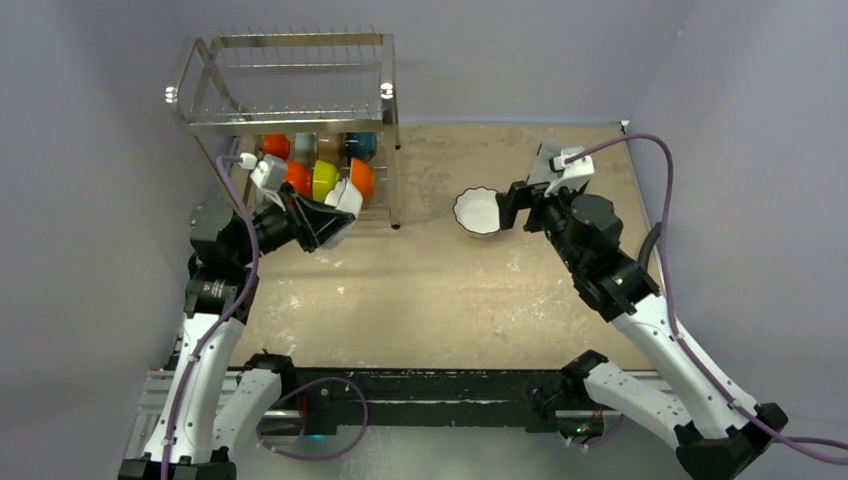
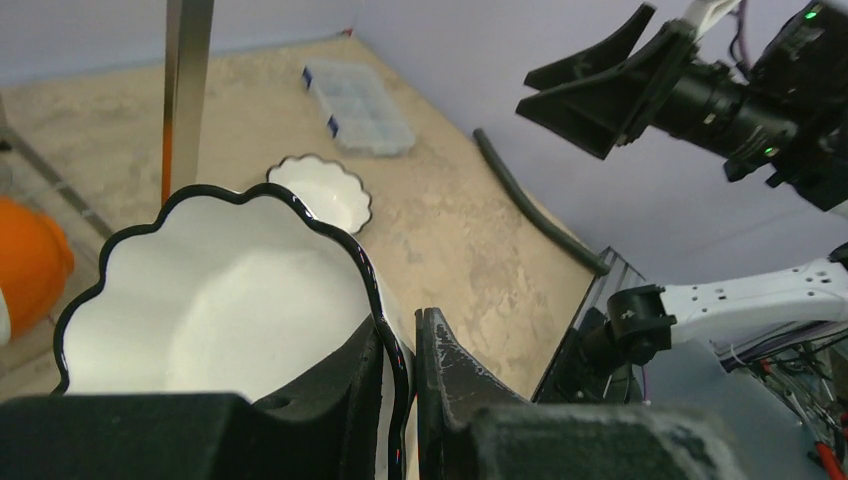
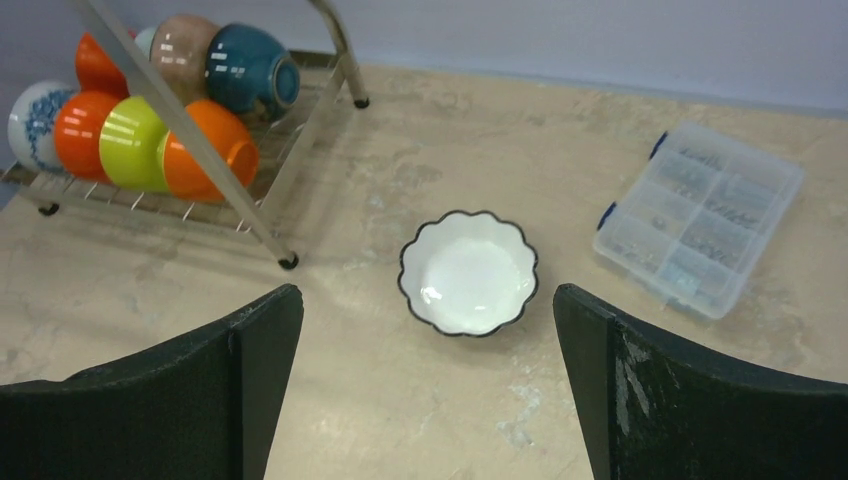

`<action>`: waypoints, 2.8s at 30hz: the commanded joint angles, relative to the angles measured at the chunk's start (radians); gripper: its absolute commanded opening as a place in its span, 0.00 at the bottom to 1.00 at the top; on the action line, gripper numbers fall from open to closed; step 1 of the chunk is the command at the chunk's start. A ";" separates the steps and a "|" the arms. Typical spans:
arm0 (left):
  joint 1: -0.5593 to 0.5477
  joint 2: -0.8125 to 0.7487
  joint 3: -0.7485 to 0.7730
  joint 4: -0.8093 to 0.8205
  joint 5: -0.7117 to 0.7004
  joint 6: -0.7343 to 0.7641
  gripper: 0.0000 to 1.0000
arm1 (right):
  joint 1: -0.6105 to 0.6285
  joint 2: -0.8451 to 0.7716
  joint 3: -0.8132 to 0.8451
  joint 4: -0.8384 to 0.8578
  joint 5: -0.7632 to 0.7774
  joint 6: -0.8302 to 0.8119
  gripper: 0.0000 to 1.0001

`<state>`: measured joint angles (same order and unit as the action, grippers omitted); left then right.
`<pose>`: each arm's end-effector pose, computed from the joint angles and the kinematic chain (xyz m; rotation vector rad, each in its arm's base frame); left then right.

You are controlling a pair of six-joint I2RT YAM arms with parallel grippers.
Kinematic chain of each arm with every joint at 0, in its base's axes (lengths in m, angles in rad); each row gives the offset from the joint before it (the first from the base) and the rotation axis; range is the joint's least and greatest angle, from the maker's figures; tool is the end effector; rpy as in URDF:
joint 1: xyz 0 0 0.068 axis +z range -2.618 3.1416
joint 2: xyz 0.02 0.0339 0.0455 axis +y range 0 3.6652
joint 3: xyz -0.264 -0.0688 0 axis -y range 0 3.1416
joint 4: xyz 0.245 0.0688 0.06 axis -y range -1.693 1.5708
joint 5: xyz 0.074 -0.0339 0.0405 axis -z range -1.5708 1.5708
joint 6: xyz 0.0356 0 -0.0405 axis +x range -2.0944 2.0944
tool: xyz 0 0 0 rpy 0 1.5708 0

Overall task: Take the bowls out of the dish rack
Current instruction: Place the bowl with the bowl.

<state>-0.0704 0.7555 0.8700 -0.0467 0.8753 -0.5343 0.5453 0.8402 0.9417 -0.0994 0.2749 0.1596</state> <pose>0.1586 -0.0386 0.3887 0.3776 1.5960 -1.1224 0.1672 0.0902 0.3949 -0.0870 1.5764 0.3379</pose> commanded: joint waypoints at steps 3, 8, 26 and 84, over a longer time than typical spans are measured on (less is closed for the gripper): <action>-0.029 -0.029 -0.044 -0.108 -0.071 0.191 0.00 | 0.006 0.078 0.063 -0.027 -0.131 0.055 0.99; -0.096 -0.024 -0.092 -0.136 -0.113 0.224 0.00 | 0.006 0.129 0.072 -0.019 -0.202 0.080 0.99; -0.892 0.305 -0.006 -0.255 -0.812 0.499 0.00 | 0.006 0.393 0.248 -0.217 -0.410 0.081 0.99; -1.266 0.333 0.020 -0.207 -1.141 0.774 0.44 | 0.260 0.805 0.460 -0.556 -0.407 -0.126 0.00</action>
<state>-1.3312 1.1492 0.8162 -0.3256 -0.2413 0.2295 0.8032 1.6485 1.3582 -0.6533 -0.1623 0.0372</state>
